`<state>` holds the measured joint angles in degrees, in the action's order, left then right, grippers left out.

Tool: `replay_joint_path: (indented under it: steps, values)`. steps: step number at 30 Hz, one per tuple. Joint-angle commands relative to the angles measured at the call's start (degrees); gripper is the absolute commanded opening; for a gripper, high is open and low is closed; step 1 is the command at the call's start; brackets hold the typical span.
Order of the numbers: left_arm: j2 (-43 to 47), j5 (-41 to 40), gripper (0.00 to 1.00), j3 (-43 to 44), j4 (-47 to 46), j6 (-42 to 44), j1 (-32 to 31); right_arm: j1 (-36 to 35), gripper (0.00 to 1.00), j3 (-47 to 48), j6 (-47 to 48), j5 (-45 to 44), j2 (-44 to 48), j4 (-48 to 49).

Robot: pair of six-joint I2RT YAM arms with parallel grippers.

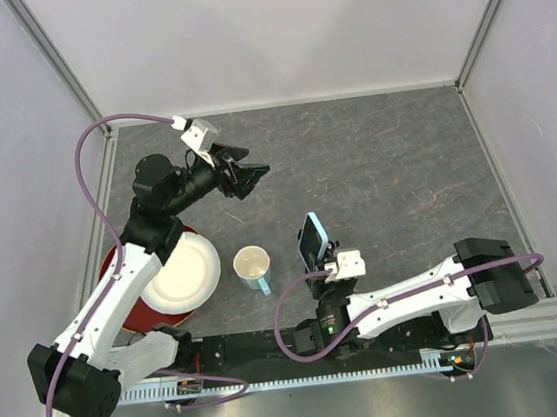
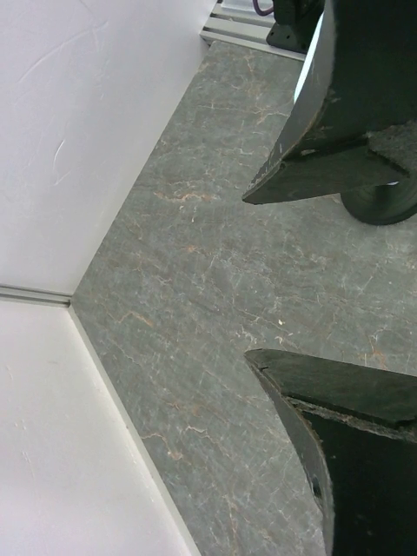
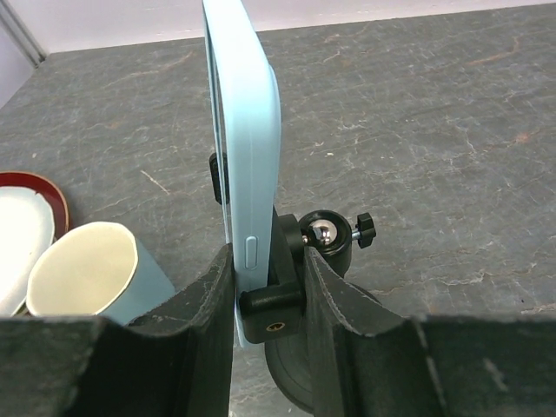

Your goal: Place the phone on the phone stand

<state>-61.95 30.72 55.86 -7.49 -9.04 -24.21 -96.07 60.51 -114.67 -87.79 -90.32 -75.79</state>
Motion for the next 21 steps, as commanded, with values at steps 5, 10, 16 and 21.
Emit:
replay_joint_path:
  steps: [5, 10, 16, 21]
  values:
    - [-0.5, 2.4, 0.73, 0.5, -3.3, -3.4, 1.3, 5.6, 0.00, 4.7, -30.8, 2.3, -2.7, -7.7]
    - [-0.4, 2.9, 0.73, 0.6, -3.4, -3.7, 1.5, 5.5, 0.00, 5.5, -31.0, 3.0, -4.8, -7.7]
    - [-0.2, 3.2, 0.73, 0.6, -3.4, -3.8, 1.7, 4.7, 0.33, 7.9, -27.7, 2.4, -5.7, -7.8]
    - [-0.1, 3.7, 0.73, 0.6, -3.7, -4.1, 2.1, 3.8, 0.82, 9.0, -24.4, 1.5, -5.1, -7.7]
